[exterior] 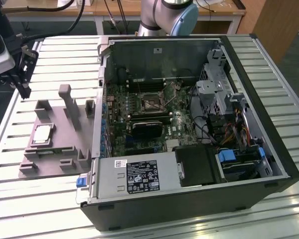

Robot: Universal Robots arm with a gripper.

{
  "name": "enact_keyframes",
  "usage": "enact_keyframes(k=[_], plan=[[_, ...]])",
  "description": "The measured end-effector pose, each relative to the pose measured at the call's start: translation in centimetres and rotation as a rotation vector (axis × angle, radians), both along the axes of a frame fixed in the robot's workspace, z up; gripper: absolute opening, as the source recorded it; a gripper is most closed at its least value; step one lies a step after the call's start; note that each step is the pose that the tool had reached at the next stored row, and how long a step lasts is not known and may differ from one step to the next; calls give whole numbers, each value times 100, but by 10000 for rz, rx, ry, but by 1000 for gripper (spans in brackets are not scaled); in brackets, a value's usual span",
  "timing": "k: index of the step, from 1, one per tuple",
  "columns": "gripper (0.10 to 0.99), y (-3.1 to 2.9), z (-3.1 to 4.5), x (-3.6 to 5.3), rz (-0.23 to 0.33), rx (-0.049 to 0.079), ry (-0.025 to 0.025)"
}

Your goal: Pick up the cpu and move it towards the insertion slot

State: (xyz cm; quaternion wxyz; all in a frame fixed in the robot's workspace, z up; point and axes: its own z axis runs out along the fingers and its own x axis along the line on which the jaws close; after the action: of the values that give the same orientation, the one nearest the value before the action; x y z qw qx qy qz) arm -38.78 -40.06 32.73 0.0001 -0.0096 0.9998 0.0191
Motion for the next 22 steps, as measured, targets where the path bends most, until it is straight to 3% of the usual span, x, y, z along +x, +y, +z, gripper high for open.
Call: enact_keyframes(k=[14,22], plan=[[102,-7,-254,0,3,0,-1],[102,-10,-436,-10,36,1,0]])
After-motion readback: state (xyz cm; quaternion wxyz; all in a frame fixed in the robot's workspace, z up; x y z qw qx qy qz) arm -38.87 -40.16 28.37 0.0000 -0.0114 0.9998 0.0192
